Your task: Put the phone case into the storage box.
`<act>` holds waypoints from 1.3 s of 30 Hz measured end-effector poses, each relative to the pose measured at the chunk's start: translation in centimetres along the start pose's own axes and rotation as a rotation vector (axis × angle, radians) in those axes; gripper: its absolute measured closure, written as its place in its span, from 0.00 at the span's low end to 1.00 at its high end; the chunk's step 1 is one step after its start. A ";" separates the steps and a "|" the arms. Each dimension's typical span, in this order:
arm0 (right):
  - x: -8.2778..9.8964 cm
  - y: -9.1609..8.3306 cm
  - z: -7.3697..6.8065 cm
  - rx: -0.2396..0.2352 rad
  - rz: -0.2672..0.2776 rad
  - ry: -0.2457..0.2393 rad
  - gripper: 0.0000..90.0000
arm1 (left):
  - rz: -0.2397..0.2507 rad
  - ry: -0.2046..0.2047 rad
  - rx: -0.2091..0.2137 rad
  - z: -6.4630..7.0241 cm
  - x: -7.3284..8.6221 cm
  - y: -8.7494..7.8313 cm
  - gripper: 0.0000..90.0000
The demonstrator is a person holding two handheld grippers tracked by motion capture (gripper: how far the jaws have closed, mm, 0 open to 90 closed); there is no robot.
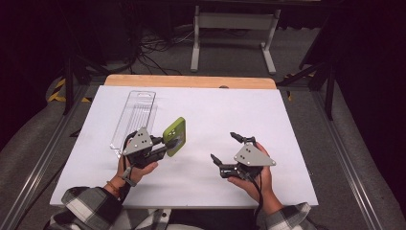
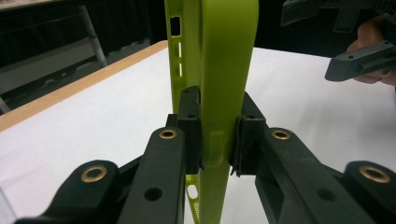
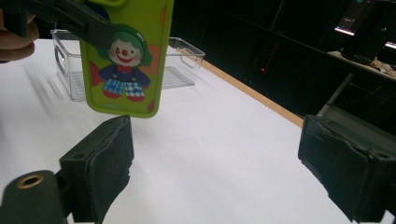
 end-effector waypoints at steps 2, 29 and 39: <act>0.3 -0.2 0.0 0.005 -0.006 -0.005 0.12 | 0.000 0.004 0.000 -0.2 -0.1 -0.2 0.86; 1.6 -0.2 0.4 -0.009 -0.048 0.003 0.11 | 0.057 0.007 -0.058 -3.3 -1.0 -3.3 0.86; 1.6 -0.2 0.5 -0.011 -0.044 0.000 0.11 | 0.076 0.009 -0.079 -4.2 -1.3 -4.0 0.86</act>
Point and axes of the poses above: each handheld gripper's, and its own axes: y roughly forward along the jaws, x roughly out of its underside, z roughly to its right, the point moved 1 cm from there along y, roughly forward along the jaws, and after that the axes turned 14 degrees about -x, right-handed, at the moved point
